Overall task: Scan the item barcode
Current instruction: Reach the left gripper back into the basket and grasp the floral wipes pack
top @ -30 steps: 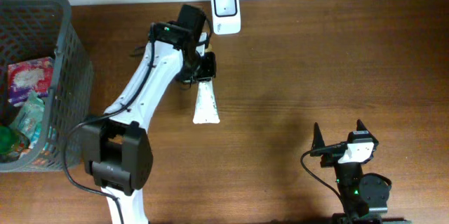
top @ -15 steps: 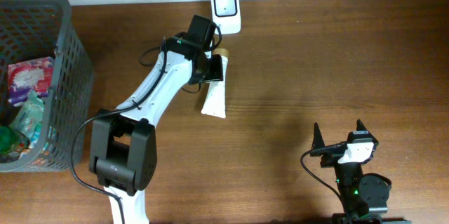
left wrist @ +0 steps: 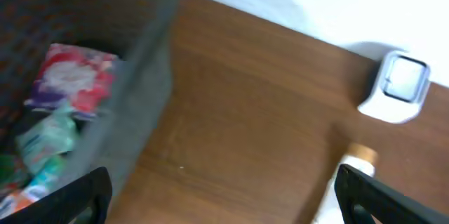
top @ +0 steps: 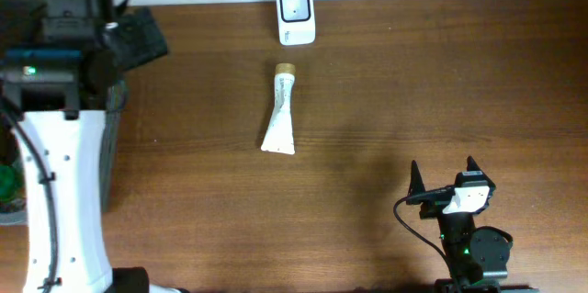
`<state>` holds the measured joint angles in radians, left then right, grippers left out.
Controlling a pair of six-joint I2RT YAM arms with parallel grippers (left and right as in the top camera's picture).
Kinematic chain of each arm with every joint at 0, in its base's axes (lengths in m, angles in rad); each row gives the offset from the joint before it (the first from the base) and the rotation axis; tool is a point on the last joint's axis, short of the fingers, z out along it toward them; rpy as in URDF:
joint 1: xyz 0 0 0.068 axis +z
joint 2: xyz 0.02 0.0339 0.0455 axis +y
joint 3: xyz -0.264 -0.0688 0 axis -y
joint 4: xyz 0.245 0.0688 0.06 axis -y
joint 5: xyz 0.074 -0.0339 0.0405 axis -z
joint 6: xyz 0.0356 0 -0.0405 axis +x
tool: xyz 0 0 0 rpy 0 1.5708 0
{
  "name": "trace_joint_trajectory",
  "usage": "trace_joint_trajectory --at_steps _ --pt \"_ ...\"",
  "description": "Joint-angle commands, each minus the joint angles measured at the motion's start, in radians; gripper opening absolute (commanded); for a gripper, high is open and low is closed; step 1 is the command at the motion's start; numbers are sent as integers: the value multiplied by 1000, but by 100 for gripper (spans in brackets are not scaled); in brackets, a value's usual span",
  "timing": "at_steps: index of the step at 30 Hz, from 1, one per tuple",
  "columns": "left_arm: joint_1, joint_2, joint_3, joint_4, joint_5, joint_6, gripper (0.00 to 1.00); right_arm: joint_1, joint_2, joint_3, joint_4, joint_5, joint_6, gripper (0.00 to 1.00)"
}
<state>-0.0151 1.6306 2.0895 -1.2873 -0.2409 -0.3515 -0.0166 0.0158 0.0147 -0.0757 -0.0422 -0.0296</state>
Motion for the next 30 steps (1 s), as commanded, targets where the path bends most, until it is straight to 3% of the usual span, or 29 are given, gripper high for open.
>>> trace_joint_trajectory --at_steps 1,5,7,11,12,16,17,22,24,26,30 --pt "114 0 3 7 47 9 99 10 -7 -9 -2 -2 0 99" --pt "231 -2 2 150 83 9 99 10 -7 -9 -2 -2 0 99" --pt "281 2 2 211 -17 9 99 10 -7 -9 -2 -2 0 99" --pt "357 55 -2 137 -234 9 100 10 -7 -9 -2 -2 0 99" --pt "383 82 -18 113 -239 9 95 10 -7 -9 -2 -1 0 99" --pt "444 229 -43 11 -238 9 93 10 -7 -9 -2 -2 0 99" --pt "451 276 -43 -18 -238 9 88 10 -7 -9 -2 -2 0 98" --pt "451 414 -43 33 -238 11 90 10 -7 -9 -2 -2 0 99" --pt "450 470 -43 125 -123 217 92 10 -7 -9 -2 -2 0 99" --pt "451 519 -43 182 -122 245 93 10 -7 -9 -2 -2 0 99" --pt "453 602 -44 295 -121 361 84 10 -7 -9 -2 -2 0 99"
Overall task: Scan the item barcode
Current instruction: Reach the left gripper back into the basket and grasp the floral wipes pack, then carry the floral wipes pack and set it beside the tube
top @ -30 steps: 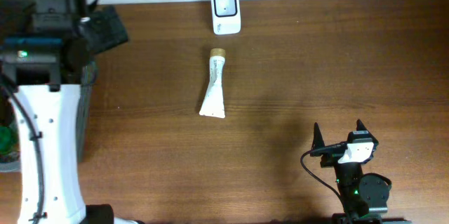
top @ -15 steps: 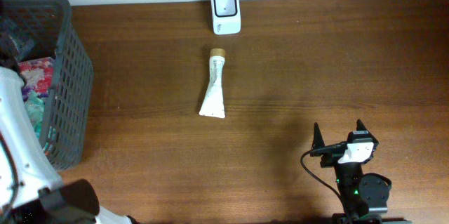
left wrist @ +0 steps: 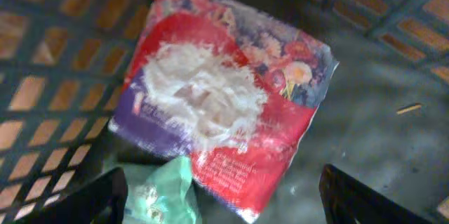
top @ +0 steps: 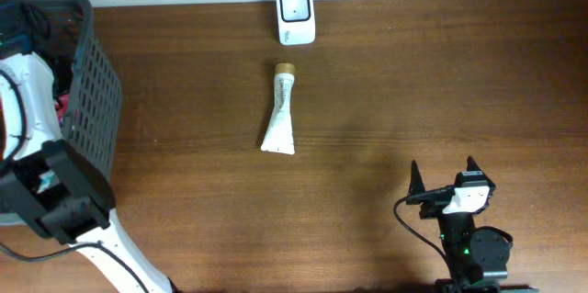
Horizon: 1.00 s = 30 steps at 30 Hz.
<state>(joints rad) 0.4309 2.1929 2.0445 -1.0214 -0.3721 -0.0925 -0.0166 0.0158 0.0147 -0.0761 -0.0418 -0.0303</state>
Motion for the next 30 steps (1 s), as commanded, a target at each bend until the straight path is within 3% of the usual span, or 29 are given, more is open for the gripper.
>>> trace_joint_trajectory --at_steps 1,4,7,9,10,11,14,18,21,25,28,30 --pt "7 69 1 68 11 105 84 10 -7 -9 -2 -2 1 99" --pt "7 124 1 87 13 109 85 10 -7 -9 -2 -2 1 99" --pt "11 169 0 64 19 109 79 10 -7 -9 -2 -2 1 99" --pt "11 170 0 47 18 109 61 10 -7 -9 -2 -2 1 99" --pt "11 170 0 39 17 109 42 10 -7 -9 -2 -2 1 99" --pt "11 168 0 32 18 109 1 10 -7 -9 -2 -2 1 98" --pt "11 98 15 -3 18 76 0 10 -7 -9 -2 -2 1 99" --pt "11 -125 16 -5 23 -28 0 10 -7 -9 -2 -2 1 99" --pt "11 -308 16 -18 198 -27 0 10 -7 -9 -2 -2 1 99" --pt "11 -475 16 -20 240 -109 0 10 -7 -9 -2 -2 1 99" --pt "11 -611 16 -3 518 -146 0 10 -7 -9 -2 -2 1 99" --pt "11 -659 16 10 569 -185 0 10 -7 -9 -2 -2 1 99"
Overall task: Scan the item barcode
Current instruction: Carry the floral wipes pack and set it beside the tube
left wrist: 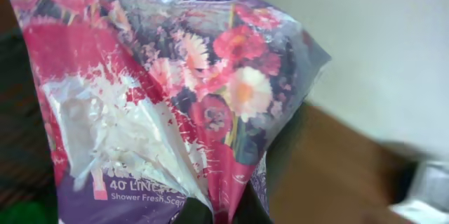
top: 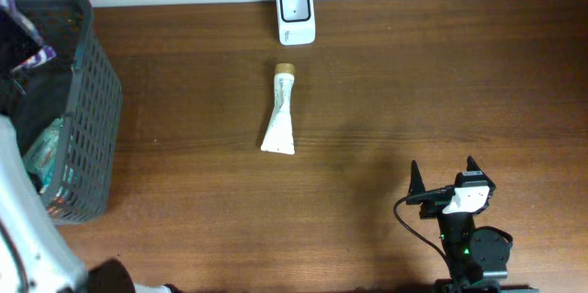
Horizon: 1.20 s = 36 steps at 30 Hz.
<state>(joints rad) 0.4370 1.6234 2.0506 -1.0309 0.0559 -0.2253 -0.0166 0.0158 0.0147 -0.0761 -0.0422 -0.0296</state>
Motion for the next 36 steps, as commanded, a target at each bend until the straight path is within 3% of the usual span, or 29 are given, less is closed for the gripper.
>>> trace_joint_trajectory --at_steps 1,5,9,12,13,14,19,22,34,36 --pt "5 -116 10 24 169 -51 0 10 -7 -9 -2 -2 0 99" --pt "-47 -158 9 11 386 -51 0 10 -7 -9 -2 -2 0 99" --pt "-302 -101 -12 -74 370 48 0 10 -7 -9 -2 -2 0 99" --pt "-533 -2 -53 -74 124 48 0 10 -7 -9 -2 -2 0 99" --pt "-655 88 -59 -86 -35 39 0 10 -7 -9 -2 -2 0 99" --pt "-692 127 -59 -86 -77 19 0 10 -7 -9 -2 -2 0 99" --pt "-788 298 -59 -85 -146 1 0 10 -7 -9 -2 -2 0 99" --pt "-808 398 -59 -107 -291 -95 0 10 -7 -9 -2 -2 0 99" --pt "-890 719 -69 -163 -273 -153 0 10 -7 -9 -2 -1 0 99" --pt "-913 723 -66 -163 -191 -152 0 10 -7 -9 -2 -2 0 99"
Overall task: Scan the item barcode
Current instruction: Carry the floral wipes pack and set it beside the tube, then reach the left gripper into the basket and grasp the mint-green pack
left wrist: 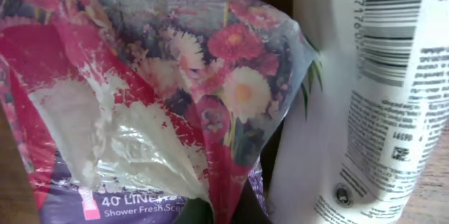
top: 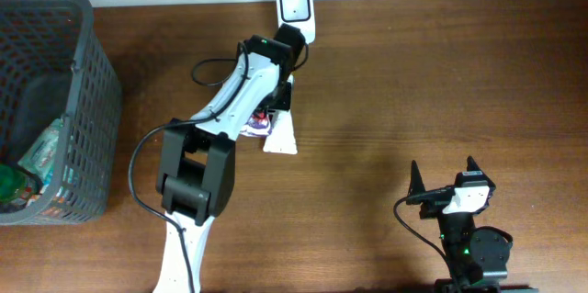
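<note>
My left gripper (left wrist: 226, 206) is shut on a red and purple floral packet (left wrist: 140, 90), pinching its lower edge. In the overhead view the left arm reaches across the table, and the packet (top: 258, 124) shows beside its wrist. It hangs just left of the white tube (top: 280, 139). That tube (left wrist: 365, 112) fills the right of the wrist view, with a printed barcode facing up. The white scanner (top: 295, 4) stands at the table's back edge, just beyond the left gripper (top: 278, 91). Near the front right, my right gripper (top: 443, 175) is open and holds nothing.
A dark grey mesh basket (top: 87, 100) stands at the far left, with green and other packets inside. The brown wooden table (top: 441, 82) runs to the right of the tube and scanner.
The left gripper has moved with the floral packet from over the basket at the far left to the table's middle. It is now beside the white tube, below the scanner. The right arm is unchanged.
My left gripper was first open near the basket's edge. Then it was open just above the floral packet inside the basket. Then it was shut on the packet, held up clear. Now the packet is beside the tube, near the scanner.
</note>
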`<state>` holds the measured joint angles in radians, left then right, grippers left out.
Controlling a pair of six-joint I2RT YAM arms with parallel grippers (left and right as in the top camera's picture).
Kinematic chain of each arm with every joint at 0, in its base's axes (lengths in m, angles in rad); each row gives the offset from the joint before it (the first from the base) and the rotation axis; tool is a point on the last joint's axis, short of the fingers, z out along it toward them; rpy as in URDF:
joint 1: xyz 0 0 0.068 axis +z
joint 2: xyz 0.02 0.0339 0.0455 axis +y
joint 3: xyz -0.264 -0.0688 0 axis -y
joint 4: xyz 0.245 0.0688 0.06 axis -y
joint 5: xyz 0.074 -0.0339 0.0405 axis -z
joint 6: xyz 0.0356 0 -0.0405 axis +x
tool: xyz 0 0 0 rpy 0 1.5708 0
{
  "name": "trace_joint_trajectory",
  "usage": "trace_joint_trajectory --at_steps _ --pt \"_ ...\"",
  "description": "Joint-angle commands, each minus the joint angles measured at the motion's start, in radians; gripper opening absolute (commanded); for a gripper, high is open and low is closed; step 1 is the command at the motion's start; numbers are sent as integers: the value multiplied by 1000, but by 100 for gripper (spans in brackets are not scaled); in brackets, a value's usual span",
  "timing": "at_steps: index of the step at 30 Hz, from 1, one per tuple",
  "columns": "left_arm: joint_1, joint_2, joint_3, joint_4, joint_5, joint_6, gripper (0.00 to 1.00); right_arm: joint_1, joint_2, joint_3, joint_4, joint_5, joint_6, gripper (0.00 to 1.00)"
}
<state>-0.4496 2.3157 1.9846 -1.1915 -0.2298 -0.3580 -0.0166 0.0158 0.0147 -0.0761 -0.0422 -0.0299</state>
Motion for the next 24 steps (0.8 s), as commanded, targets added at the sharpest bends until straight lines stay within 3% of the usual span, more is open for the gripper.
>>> trace_joint_trajectory --at_steps 1,8,9,10,11,15,18,19,24 --pt "-33 31 2 -3 130 -19 0 10 -7 -9 -2 -2 1 99" --pt "-51 31 235 -130 139 14 3 10 -7 -9 -2 -2 1 99" --pt "-44 31 275 -162 127 14 15 10 -7 -9 -2 -2 1 99" --pt "-34 31 332 -209 116 15 62 10 -7 -9 -2 -2 1 99" --pt "-28 31 357 -233 105 14 68 10 -7 -9 -2 -2 1 99" --pt "20 31 562 -386 64 14 72 10 -7 -9 -2 -2 1 99" --pt "73 29 813 -497 66 16 72 10 -7 -9 -2 -1 1 99" --pt "86 19 852 -497 74 27 79 10 -7 -9 -2 -2 1 99" --pt "214 -148 914 -497 69 70 81 10 -7 -9 -2 -2 1 99"
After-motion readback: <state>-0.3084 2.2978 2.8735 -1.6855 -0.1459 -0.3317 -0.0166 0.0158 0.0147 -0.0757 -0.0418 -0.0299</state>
